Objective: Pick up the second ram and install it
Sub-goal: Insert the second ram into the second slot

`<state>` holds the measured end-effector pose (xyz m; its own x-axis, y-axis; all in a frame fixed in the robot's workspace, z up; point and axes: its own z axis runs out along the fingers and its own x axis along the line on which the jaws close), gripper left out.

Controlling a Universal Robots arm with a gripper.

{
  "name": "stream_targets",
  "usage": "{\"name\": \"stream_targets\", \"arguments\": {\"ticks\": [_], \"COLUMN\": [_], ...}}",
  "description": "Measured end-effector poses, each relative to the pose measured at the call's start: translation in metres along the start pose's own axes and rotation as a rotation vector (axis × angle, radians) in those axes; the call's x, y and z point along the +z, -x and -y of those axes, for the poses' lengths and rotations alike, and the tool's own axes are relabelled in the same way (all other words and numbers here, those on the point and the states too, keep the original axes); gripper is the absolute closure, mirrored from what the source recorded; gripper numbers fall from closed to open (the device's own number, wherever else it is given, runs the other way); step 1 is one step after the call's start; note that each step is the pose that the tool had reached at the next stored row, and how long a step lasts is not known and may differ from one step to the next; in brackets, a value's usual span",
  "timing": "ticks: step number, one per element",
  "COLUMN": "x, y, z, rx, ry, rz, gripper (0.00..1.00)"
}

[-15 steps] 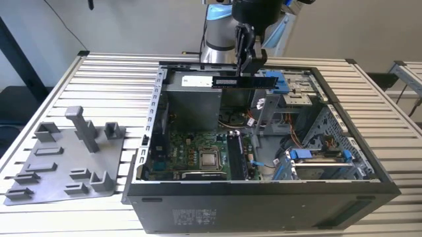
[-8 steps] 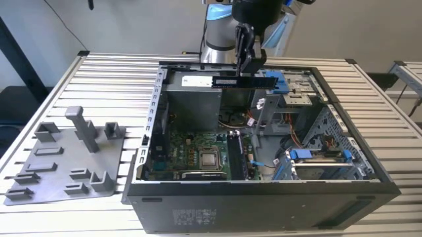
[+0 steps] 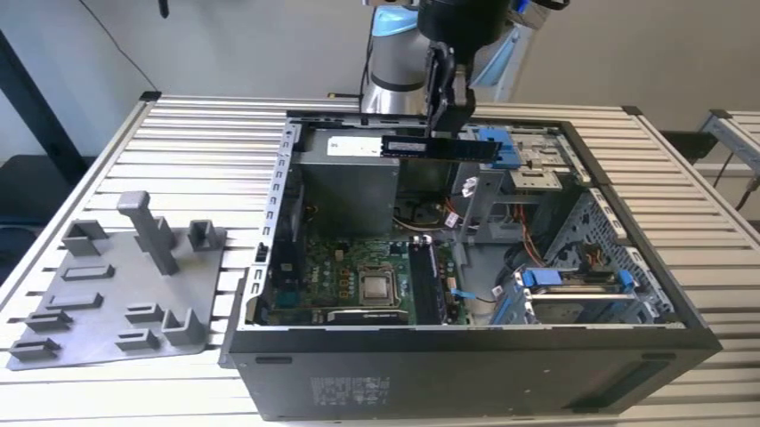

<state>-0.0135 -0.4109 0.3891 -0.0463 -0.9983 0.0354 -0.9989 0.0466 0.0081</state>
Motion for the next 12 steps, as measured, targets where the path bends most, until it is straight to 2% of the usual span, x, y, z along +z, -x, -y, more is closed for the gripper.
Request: {"name": "stream_targets", "arguments": {"ticks": [12], "x": [0.0002], "y": [0.0], "z": [0.0], "rx": [0.099], "ry": [0.0035], "rz": [0.0007], "gripper": [0.86]}}
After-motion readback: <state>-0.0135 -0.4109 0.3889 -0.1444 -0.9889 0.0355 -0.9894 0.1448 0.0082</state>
